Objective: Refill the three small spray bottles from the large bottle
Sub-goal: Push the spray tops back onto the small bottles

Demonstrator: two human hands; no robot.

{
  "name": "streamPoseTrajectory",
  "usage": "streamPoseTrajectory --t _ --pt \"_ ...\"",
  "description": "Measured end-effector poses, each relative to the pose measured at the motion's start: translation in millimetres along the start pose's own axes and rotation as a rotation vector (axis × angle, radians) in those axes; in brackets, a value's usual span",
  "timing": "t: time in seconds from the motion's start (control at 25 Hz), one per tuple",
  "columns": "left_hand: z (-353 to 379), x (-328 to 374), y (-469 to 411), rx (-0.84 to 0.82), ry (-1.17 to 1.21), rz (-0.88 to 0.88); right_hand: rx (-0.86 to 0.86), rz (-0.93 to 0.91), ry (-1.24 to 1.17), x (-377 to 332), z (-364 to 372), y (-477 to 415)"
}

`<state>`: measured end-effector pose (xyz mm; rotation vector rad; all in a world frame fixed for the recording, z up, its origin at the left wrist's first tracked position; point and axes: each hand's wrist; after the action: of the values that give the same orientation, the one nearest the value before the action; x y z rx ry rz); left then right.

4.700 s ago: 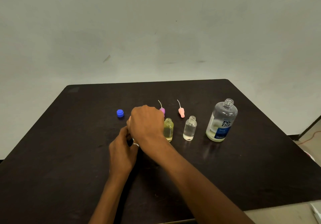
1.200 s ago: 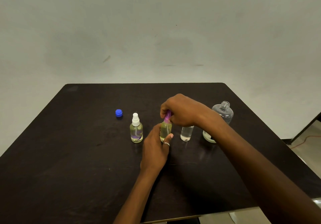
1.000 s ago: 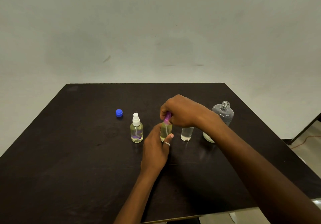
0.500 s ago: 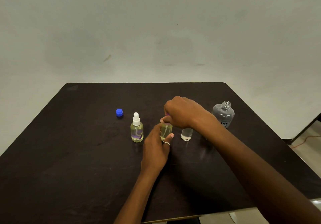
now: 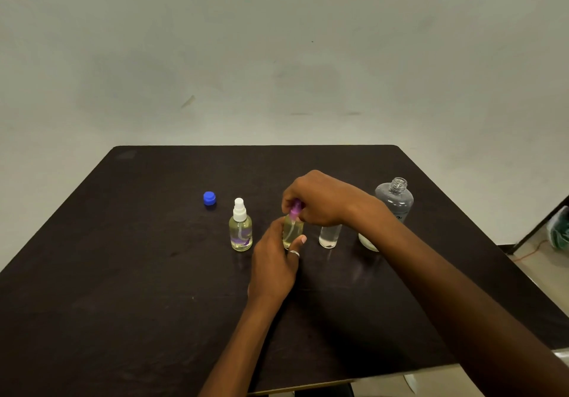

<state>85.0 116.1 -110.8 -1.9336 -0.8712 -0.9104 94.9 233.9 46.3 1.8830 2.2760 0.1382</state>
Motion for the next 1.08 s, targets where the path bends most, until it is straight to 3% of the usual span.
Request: streamPoseTrajectory --t 0.32,0.68,0.76,0.92,1.08 --pt "0.2 -1.1 0.8 0.010 0.002 0.022 0.033 0.101 0.079 -1.1 9.0 -9.1" --pt "-2.3 4.1 0.5 -0.009 -0.055 -0.010 0.119 0.176 0.370 -11.2 10.6 -2.2" --pt "-2.2 4.5 0.5 -0.011 -0.054 -0.016 0.114 0.188 0.312 -8.9 12.8 -0.6" --pt "-1.8 5.1 0.2 -0.024 -0.022 -0.027 0.018 0.117 -0.030 9.2 1.1 4.5" --pt "-1.5 5.8 -0.4 -0.027 -0.022 -0.047 -0.050 -0.010 -0.046 16.7 -12.0 6.7"
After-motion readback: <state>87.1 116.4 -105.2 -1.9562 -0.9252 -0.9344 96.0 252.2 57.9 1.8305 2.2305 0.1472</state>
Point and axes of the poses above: each hand's wrist, its own y-axis away from the middle knuckle, its own z-axis out of the palm, x = y × z, and after that the axes turned 7 degrees about -x, right-handed
